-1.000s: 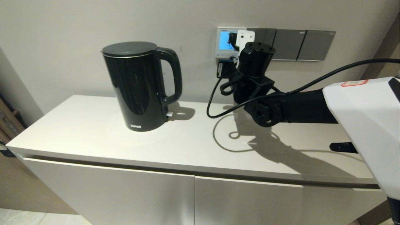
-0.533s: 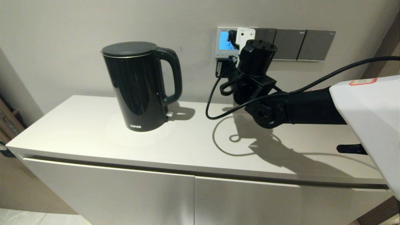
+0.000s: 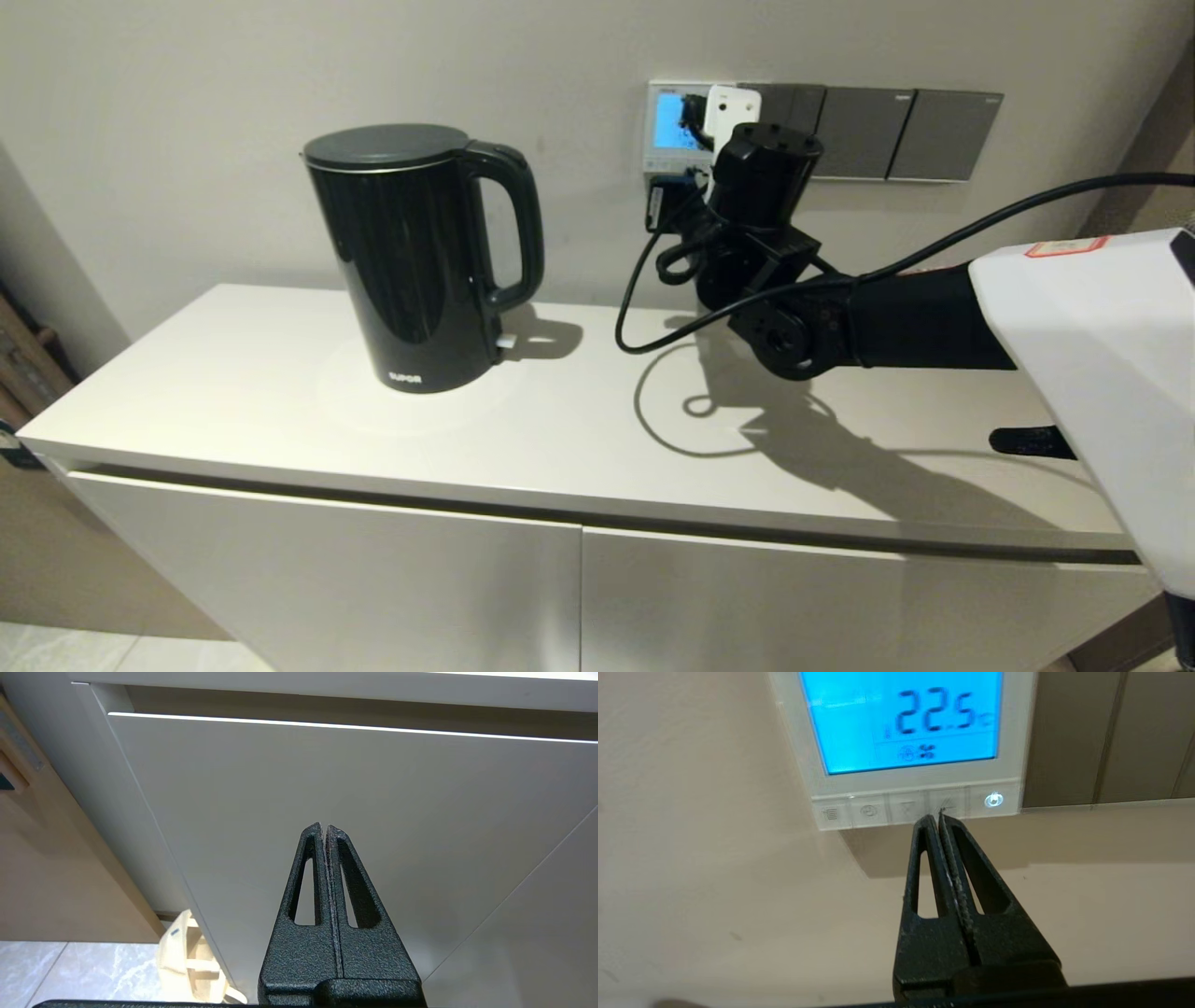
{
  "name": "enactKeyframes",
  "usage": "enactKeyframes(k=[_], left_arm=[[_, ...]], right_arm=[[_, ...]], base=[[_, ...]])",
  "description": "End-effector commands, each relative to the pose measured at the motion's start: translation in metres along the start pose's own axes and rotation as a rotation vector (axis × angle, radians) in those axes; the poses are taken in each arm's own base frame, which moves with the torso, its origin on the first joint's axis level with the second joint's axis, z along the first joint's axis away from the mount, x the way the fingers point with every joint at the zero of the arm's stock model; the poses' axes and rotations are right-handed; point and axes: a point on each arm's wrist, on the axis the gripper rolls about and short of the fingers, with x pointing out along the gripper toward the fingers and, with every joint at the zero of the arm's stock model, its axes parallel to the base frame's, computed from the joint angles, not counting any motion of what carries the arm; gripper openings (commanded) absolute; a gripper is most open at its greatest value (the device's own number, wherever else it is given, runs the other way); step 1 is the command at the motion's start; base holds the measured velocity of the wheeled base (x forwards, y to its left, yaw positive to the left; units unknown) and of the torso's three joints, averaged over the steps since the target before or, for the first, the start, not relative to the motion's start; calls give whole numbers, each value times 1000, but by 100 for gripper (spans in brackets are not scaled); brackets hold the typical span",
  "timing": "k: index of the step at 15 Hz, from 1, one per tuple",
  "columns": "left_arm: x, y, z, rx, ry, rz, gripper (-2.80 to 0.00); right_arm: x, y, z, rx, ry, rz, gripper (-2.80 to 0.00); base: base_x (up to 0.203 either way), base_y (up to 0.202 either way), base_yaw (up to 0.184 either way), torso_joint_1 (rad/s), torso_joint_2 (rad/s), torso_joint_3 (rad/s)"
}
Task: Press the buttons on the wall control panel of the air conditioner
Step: Press the temperature increase button
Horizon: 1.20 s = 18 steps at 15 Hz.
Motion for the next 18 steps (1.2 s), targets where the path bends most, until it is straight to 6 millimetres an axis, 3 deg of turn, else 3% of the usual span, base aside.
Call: enactKeyframes(k=[1,10,18], left_arm=[[0,0,0,0,0,1,-280],[0,0,0,0,0,0,-280],[0,0,0,0,0,0,-280]], right_arm=[[2,1,-4,-2,1,-3,-280],[1,1,-6,-3,2,-3,-280],[-11,6,8,14,-9,19,-280]], base=[[0,0,0,0,0,0],[0,0,0,0,0,0],[0,0,0,0,0,0]])
